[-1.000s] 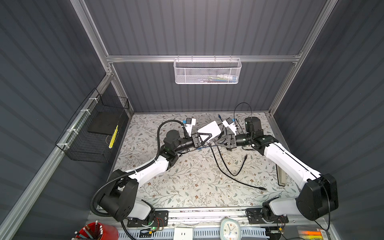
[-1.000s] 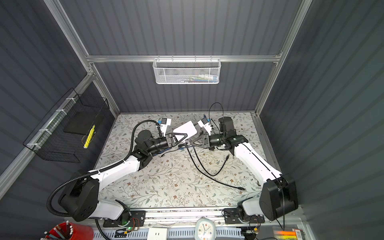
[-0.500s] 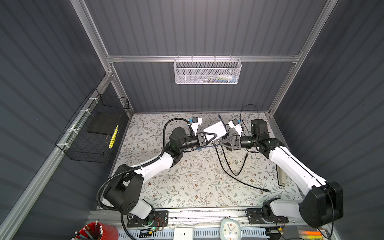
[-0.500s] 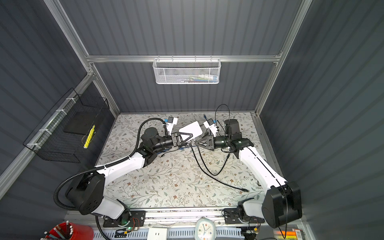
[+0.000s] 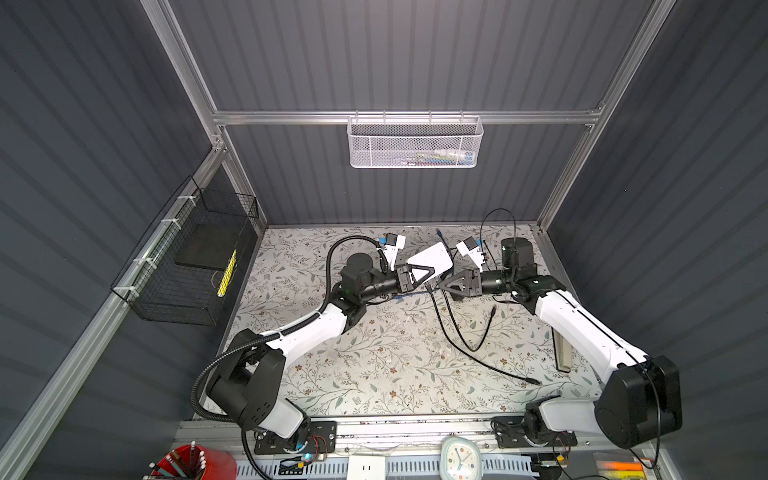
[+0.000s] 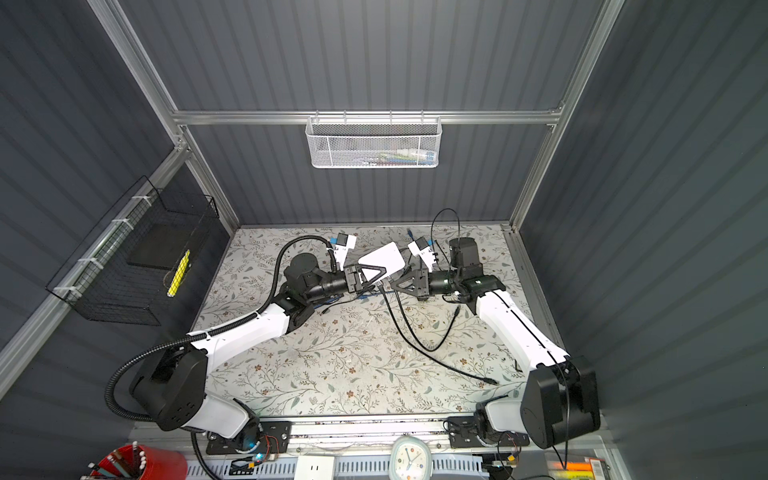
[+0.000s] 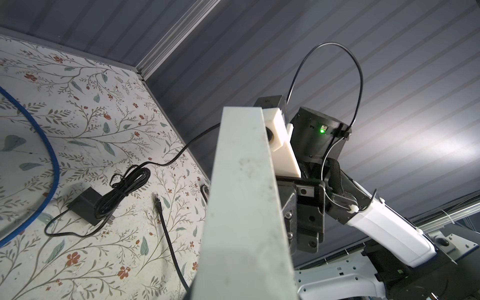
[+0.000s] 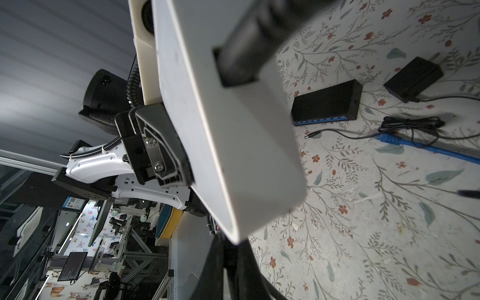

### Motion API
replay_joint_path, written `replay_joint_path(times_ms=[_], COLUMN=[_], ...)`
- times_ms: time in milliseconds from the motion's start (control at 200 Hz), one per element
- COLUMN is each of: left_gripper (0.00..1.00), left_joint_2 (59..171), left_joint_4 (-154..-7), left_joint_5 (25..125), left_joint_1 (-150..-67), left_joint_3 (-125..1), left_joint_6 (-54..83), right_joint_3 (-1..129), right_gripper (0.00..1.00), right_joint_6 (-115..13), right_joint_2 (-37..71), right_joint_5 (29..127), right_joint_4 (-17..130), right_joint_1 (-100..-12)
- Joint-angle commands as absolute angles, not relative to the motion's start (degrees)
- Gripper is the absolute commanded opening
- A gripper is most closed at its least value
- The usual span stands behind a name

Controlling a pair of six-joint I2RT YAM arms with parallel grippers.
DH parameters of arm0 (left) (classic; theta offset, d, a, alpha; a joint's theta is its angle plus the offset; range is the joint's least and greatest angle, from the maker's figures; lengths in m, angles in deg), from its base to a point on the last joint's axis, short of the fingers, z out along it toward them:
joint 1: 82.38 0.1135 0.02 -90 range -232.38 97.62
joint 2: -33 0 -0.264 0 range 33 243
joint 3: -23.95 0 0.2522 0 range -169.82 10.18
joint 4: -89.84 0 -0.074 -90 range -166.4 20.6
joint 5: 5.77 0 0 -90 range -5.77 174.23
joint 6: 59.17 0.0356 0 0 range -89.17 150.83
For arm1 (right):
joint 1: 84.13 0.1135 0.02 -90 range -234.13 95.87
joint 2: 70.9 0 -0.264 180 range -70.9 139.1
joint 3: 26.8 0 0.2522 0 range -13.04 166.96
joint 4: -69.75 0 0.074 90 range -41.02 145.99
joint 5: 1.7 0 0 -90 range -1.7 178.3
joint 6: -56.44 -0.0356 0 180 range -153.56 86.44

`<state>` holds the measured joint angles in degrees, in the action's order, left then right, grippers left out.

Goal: Insert the plug into the switch port

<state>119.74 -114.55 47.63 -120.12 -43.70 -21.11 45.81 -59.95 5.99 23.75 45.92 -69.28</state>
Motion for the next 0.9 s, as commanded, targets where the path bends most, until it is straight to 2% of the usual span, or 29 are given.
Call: replay_joint_path(times_ms=[0, 315, 495, 680, 895], left_gripper=[0.0, 0.0, 0.0, 0.0, 0.0], left_joint_2=[120.93, 121.05, 120.32, 119.84, 120.24], left_joint_4=[-105.01, -97.03, -93.98, -94.18, -100.52], left_joint_5=[32.1, 33.3, 32.2, 31.07, 29.27], left_joint_1=[-125.35, -126.83, -126.86, -126.9, -126.9], left_joint_3=[-41.54, -40.77, -40.14, -39.76, -37.9], left_joint_6=[-18.21, -12.5, -10.38, -10.98, -15.83], right_joint_3=[48.02, 49.89, 53.07, 54.19, 54.33], right_gripper=[0.0, 0.0, 0.0, 0.0, 0.0], right_joint_6=[-65.39, -64.85, -60.12, -57.46, -58.93], right_joint_2=[5.2, 5.4, 6.18, 6.36, 6.52], right_joint_5=[27.79, 29.52, 29.33, 29.7, 28.38], right_joint_4=[67.35, 66.8, 60.44, 60.24, 66.71], right_joint_1=[-69.72, -69.26, -69.37, -69.46, -69.37])
